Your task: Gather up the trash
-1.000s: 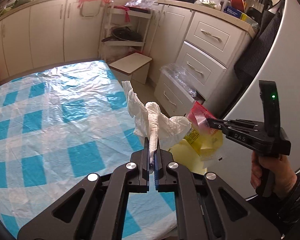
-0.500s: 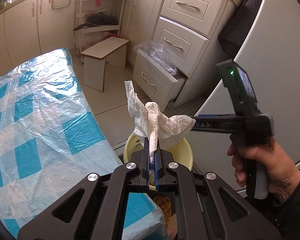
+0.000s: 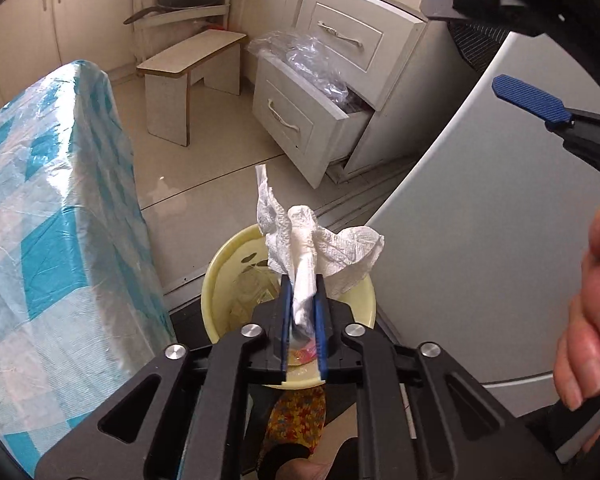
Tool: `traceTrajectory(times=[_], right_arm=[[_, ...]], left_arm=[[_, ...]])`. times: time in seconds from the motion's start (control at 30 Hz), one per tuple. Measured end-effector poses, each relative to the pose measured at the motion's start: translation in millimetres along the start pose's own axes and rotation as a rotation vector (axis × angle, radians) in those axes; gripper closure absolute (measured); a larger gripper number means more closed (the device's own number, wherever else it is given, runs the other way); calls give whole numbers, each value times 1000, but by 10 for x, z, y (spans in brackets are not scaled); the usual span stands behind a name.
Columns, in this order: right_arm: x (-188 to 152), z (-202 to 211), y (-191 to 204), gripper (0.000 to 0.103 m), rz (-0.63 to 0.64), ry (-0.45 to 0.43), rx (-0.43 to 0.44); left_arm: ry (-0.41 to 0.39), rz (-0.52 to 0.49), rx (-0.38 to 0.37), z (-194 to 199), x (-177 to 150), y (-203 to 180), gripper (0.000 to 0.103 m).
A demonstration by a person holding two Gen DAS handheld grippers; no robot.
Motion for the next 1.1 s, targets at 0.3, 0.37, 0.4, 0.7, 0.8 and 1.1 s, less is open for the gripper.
traceTrajectory(times=[0.3, 0.37, 0.4, 0.7, 0.8, 1.1], right_arm=[[84, 113, 4, 21, -1, -48, -7], [104, 180, 9, 19, 0, -79, -14], [111, 221, 17, 19, 3, -97, -19], [-60, 766, 197, 7, 52, -237, -64], [-352, 958, 315, 7, 46, -256, -38], [-1303, 1442, 892, 7, 83, -214, 19]], left_arm=[[-28, -19, 43, 41, -8, -109, 47], [-43, -21, 56, 123, -50, -99, 44], [-60, -21, 72, 210, -91, -83, 42], [-230, 0, 238, 1191, -633, 255, 15], [-270, 27, 261, 1531, -885, 410, 12], [-378, 88, 327, 2417, -1589, 721, 8]])
Point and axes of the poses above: each gripper's, at about its wrist camera, not at the fingertips, and z roughly against the way its jaws point, y to its left, x to its top, the point moved 7 cm from there along -z, roughly the way its jaws point, and after that the axes turned 15 degrees about y, right-handed, at the moved point
